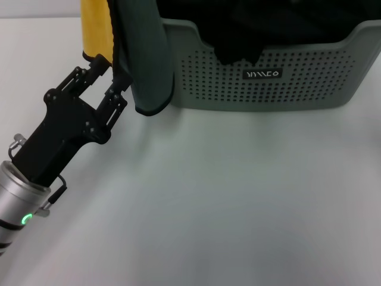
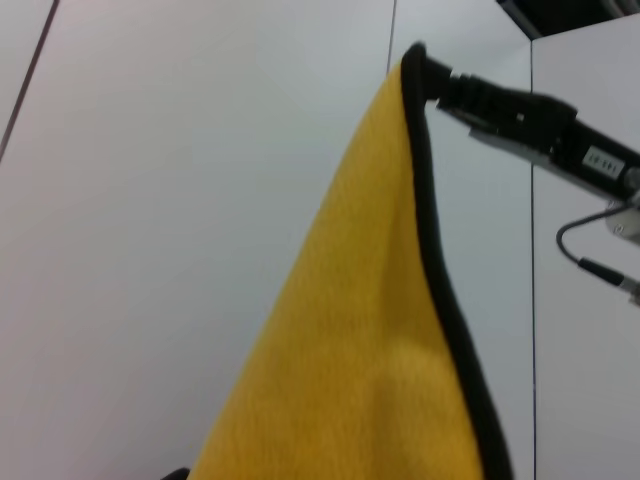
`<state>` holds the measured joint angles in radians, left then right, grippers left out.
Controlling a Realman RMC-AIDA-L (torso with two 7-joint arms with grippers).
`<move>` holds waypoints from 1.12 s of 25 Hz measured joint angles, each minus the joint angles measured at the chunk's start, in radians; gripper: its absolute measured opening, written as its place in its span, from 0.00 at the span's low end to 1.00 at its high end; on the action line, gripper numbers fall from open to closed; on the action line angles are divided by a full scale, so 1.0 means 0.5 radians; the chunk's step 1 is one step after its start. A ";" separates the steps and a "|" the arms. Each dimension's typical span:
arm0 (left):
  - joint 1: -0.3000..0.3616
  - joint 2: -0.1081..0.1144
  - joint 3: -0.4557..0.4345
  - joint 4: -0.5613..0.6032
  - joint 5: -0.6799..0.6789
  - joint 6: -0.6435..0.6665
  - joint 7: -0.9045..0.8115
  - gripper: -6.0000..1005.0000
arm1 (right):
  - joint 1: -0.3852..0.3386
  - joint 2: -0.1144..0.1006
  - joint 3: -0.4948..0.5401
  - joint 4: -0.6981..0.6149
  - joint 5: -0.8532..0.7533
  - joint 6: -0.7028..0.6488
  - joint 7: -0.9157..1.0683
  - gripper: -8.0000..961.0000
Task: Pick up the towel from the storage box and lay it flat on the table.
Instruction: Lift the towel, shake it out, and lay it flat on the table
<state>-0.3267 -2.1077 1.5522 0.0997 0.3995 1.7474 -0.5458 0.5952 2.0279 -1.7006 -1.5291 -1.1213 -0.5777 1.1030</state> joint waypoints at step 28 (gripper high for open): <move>0.046 0.000 0.006 -0.010 -0.033 0.015 -0.014 0.42 | -0.067 0.000 0.012 -0.030 -0.002 0.008 0.001 0.01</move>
<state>-0.3037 -2.1077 1.5552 0.0947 0.3829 1.7548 -0.5528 0.5616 2.0279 -1.6948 -1.5439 -1.1221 -0.5736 1.1034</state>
